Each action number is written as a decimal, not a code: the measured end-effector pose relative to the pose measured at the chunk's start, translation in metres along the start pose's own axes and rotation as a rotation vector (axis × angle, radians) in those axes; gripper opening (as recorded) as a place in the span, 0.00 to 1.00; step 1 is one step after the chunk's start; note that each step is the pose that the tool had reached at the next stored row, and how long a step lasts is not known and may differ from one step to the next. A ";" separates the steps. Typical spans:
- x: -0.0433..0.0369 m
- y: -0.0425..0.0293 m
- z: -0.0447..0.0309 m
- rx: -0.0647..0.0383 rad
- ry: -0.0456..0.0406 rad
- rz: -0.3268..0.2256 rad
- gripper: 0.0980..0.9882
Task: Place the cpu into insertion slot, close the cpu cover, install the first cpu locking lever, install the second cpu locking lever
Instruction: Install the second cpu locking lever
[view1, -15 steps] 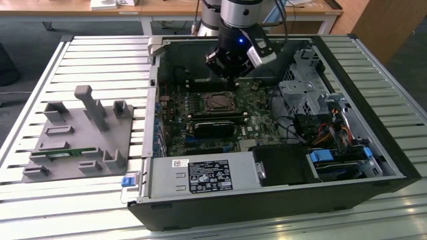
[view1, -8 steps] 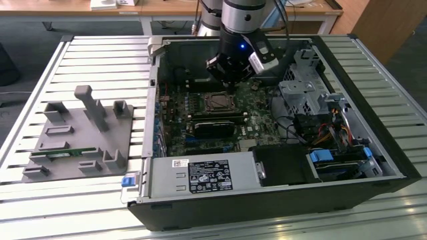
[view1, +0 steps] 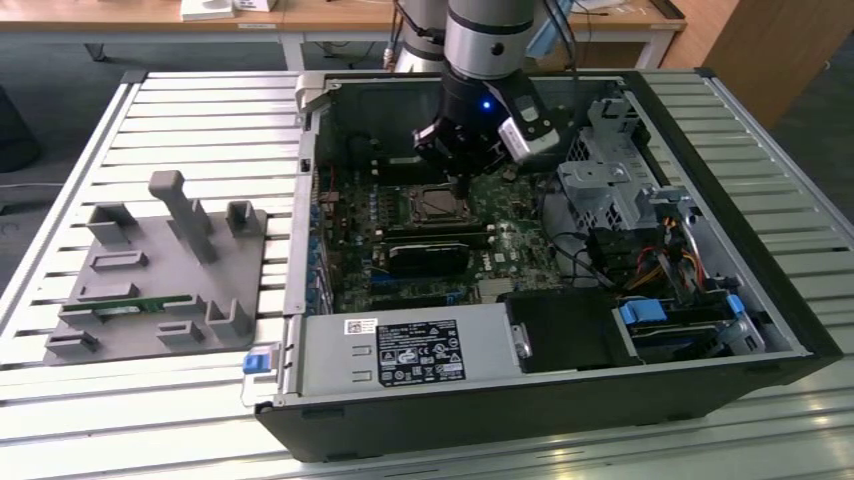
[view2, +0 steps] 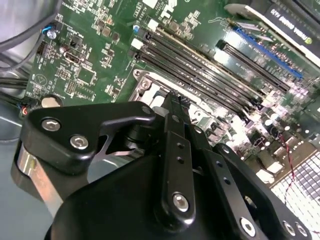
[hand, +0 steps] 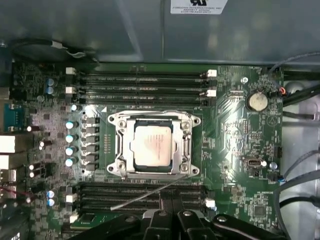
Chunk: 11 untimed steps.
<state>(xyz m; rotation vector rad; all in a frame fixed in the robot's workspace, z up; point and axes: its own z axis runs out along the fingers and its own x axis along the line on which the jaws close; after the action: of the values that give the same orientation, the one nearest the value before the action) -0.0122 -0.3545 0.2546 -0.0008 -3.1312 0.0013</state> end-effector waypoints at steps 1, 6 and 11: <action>0.0000 -0.0001 0.0010 -0.004 0.0002 0.000 0.01; -0.0001 -0.0017 0.0047 -0.028 0.0002 0.000 0.01; 0.0022 -0.0071 0.0079 -0.028 0.0003 0.000 0.01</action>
<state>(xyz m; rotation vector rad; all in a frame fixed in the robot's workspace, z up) -0.0145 -0.3615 0.2467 -0.0005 -3.1306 -0.0425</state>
